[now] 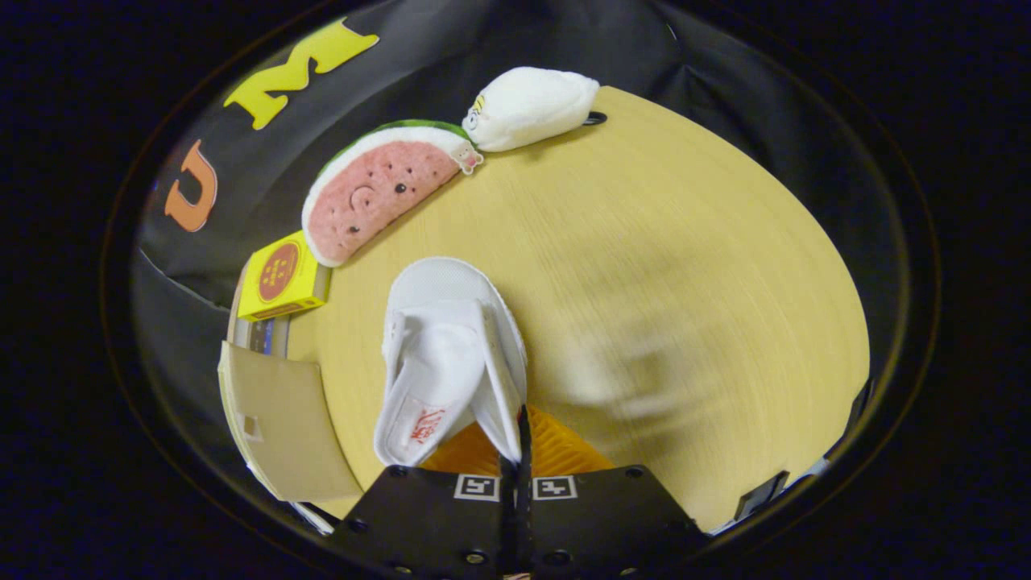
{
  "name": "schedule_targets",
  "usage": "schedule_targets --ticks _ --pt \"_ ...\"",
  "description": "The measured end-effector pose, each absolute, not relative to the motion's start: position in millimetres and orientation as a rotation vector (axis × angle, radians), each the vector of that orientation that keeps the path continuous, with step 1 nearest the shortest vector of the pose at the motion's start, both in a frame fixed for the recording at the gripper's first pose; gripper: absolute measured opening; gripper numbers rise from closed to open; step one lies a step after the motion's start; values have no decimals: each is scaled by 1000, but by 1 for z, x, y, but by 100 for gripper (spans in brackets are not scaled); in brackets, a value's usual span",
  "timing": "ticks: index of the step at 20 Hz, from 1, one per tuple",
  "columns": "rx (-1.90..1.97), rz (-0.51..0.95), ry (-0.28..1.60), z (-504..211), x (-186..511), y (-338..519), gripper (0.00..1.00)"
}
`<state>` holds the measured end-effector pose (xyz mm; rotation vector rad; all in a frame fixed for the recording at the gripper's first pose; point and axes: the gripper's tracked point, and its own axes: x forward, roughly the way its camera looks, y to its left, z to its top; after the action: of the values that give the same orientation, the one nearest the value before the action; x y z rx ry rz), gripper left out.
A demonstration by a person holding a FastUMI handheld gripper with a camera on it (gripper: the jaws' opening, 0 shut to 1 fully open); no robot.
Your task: Open the storage box then place both shoes into the box .Put the left shoe in first, then the right shoe, with the right side of both shoes facing outward in a uniform manner.
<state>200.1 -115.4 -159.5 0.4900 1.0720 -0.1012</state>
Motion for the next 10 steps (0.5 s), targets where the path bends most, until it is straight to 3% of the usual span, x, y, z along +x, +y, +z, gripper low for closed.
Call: schedule_targets --ticks 5,10 --pt "522 -138 935 -86 197 -99 0" --pt "478 -106 930 -34 178 -49 0"
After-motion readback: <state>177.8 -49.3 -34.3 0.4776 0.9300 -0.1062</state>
